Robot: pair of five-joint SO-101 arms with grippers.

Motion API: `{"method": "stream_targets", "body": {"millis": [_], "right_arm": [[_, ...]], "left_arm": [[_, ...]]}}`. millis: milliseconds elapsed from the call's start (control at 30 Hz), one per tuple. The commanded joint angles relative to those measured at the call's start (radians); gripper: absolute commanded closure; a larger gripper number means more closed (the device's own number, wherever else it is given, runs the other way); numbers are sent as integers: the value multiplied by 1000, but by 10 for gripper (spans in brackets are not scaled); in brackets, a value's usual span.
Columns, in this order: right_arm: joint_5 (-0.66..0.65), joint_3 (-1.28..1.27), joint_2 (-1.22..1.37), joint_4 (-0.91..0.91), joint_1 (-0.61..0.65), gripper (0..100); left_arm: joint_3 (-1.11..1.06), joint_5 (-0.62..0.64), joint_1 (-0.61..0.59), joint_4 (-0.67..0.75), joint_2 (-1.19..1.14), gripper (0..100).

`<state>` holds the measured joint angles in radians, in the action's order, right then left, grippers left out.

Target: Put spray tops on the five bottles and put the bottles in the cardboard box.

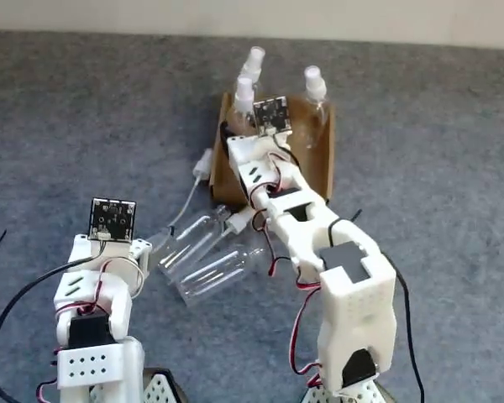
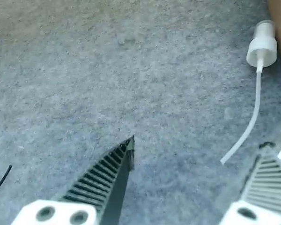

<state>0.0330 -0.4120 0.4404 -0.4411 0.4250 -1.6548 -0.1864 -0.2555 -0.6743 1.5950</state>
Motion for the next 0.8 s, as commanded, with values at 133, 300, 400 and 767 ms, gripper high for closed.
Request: {"method": "stream_targets", "body": {"millis": [133, 300, 400, 767], "right_arm": [[-12, 21, -15, -18, -13, 988], [-12, 18, -19, -18, -12, 988], [-18, 16, -19, -18, -12, 988], [-97, 13, -21, -18, 5, 988]], "left_arm": [[5, -11, -12, 28, 12, 643], [5, -11, -12, 28, 13, 643], [5, -11, -12, 28, 13, 643], [5, -11, -12, 28, 13, 643]]}}
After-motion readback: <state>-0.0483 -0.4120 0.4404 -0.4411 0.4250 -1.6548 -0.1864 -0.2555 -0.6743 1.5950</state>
